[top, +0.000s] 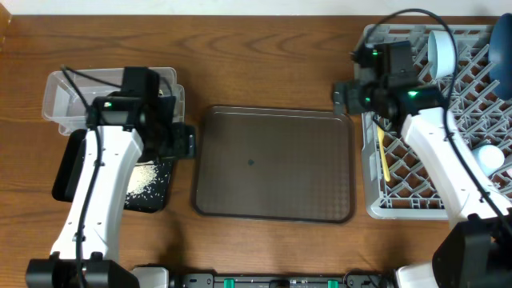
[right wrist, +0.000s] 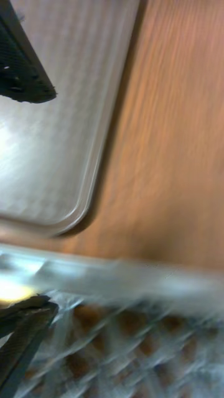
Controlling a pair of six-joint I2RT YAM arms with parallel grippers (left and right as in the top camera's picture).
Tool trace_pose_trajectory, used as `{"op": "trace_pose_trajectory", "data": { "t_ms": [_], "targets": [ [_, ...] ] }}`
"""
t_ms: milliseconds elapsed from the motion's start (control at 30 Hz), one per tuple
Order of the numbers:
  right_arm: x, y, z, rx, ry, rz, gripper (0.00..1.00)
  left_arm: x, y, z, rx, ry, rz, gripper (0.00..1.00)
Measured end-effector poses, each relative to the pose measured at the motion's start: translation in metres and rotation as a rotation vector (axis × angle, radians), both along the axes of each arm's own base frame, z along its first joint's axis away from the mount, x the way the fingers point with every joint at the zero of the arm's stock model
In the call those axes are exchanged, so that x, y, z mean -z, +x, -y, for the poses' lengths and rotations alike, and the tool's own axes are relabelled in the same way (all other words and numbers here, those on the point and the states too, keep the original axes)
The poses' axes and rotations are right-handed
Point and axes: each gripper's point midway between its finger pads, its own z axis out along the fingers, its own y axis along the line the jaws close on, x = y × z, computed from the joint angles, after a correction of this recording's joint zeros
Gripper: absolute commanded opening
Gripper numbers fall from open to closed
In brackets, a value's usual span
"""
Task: Sort waste into correct bins and load items into the dishwasher rack
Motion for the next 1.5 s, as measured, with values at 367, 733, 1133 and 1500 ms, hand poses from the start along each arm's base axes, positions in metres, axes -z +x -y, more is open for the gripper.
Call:
{"op": "trace_pose_trajectory", "data": {
  "t_ms": [367, 733, 1133, 1500],
  "targets": [
    [-0.008, -0.024, 0.058, 0.191, 0.029, -0.017, 0.99, -0.052, -0.008, -0.017, -0.045, 0.019, 0.346, 0.79],
    [-0.008, -0.088, 0.065, 0.222, 0.050, 0.245, 0.99, -0.071, -0.065, -0.018, -0.048, 0.045, 0.716, 0.90],
    [0.039, -0.130, 0.073, 0.271, 0.027, 0.137, 0.99, -0.090, -0.068, -0.018, -0.050, 0.047, 0.820, 0.91],
    [0.044, -0.135, 0.073, 0.282, 0.032, 0.109, 0.99, -0.089, -0.068, -0.018, -0.049, 0.047, 0.816, 0.92]
  ]
}}
